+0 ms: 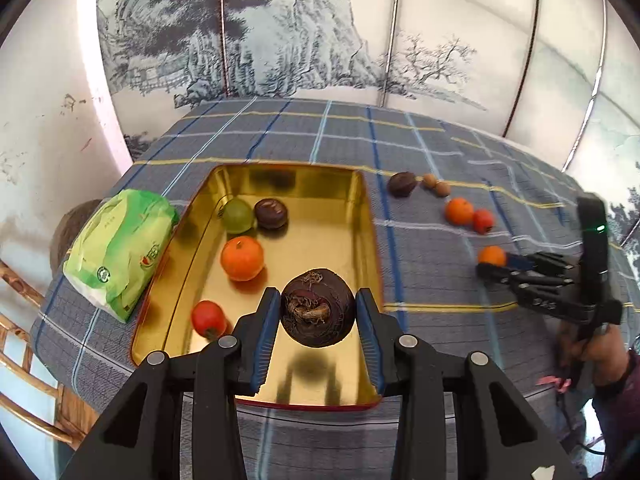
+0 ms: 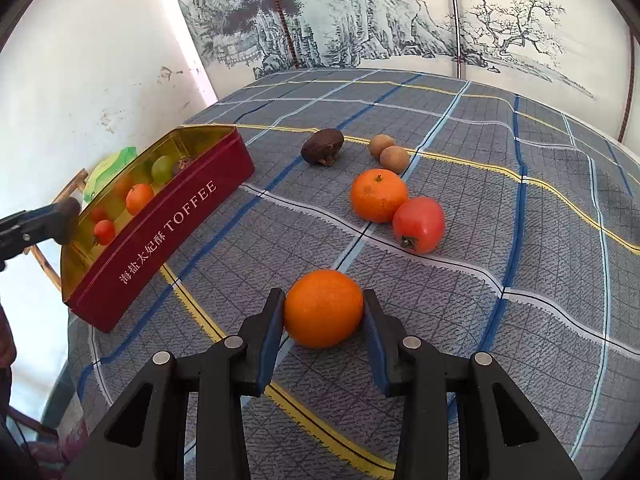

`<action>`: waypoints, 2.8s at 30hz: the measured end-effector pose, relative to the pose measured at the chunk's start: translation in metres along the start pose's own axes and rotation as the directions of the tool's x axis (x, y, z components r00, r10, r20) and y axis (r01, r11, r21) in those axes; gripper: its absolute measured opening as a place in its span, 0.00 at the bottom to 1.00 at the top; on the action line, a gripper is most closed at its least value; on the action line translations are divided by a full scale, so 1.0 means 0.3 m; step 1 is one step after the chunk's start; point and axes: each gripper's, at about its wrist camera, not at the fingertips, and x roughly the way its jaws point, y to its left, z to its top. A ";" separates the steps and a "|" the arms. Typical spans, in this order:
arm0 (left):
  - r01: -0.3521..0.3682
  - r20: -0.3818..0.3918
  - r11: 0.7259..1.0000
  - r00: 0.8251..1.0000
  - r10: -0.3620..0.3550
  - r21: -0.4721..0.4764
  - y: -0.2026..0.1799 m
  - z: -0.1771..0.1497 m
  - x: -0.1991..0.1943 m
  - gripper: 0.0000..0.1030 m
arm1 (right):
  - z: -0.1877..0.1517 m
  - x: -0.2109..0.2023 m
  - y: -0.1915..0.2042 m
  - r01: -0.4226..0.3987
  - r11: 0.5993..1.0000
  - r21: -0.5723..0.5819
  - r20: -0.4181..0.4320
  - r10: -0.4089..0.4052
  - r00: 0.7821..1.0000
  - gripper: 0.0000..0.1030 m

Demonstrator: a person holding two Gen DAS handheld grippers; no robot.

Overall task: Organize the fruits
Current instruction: 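Carry the mangosteen toward the tin with the left gripper while the right gripper grasps a large mandarin, then lower the mangosteen into the tin and open the left gripper, then carry the mandarin over the tin and release it with the right gripper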

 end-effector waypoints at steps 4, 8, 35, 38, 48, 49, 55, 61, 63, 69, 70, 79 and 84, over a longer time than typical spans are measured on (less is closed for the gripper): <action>-0.010 -0.015 1.000 1.000 0.010 -0.003 0.018 -0.022 0.030 0.34 | -0.004 0.004 0.002 0.006 1.000 -0.005 -0.008 -0.006 1.000 0.38; -0.006 -0.019 1.000 1.000 0.006 -0.010 0.035 -0.030 0.051 0.34 | -0.007 0.006 0.007 0.016 1.000 -0.012 -0.011 -0.016 1.000 0.38; -0.068 -0.006 0.997 0.998 0.068 0.020 0.026 -0.043 0.084 0.35 | -0.006 0.008 0.014 0.023 1.000 -0.019 -0.012 -0.023 1.000 0.38; -0.088 0.006 0.996 0.996 0.088 0.017 0.025 -0.047 0.074 0.40 | -0.005 0.008 0.019 0.024 1.000 -0.019 -0.012 -0.024 1.000 0.38; -0.158 0.055 0.987 0.986 0.157 0.007 0.024 -0.061 0.034 0.60 | -0.011 0.002 0.007 0.052 0.998 -0.047 -0.015 -0.052 0.999 0.38; -0.162 0.057 0.987 0.985 0.161 0.009 0.023 -0.062 0.031 0.61 | -0.006 0.008 0.017 0.054 0.997 -0.051 -0.016 -0.055 0.998 0.38; -0.199 0.085 0.980 0.977 0.196 0.028 0.013 -0.072 0.007 0.69 | -0.009 0.006 0.024 0.067 0.996 -0.060 -0.017 -0.068 0.998 0.38; -0.229 0.103 0.973 0.969 0.225 0.027 0.020 -0.079 -0.008 0.75 | -0.031 -0.017 0.043 0.055 0.997 -0.061 -0.006 -0.055 0.998 0.37; -0.233 0.102 0.972 0.968 0.229 0.022 0.025 -0.080 -0.007 0.75 | -0.039 -0.017 0.054 0.044 0.997 -0.062 -0.014 -0.045 0.999 0.37; -0.240 0.095 0.971 0.967 0.238 0.014 0.036 -0.087 -0.004 0.75 | -0.033 -0.033 0.091 -0.001 0.998 -0.056 -0.012 0.000 1.000 0.37; -0.240 0.094 0.971 0.967 0.238 0.013 0.038 -0.088 -0.004 0.76 | -0.031 -0.043 0.099 -0.010 0.999 -0.052 -0.010 0.010 1.000 0.37; -0.234 0.086 0.972 0.968 0.235 -0.023 0.070 -0.097 -0.018 0.79 | 0.084 -0.069 0.286 -0.095 0.991 -0.092 0.025 0.098 0.995 0.37; -0.244 0.102 0.969 0.964 0.246 -0.030 0.082 -0.096 -0.041 0.79 | 0.164 -0.059 0.398 -0.114 0.980 -0.162 0.036 0.122 0.992 0.37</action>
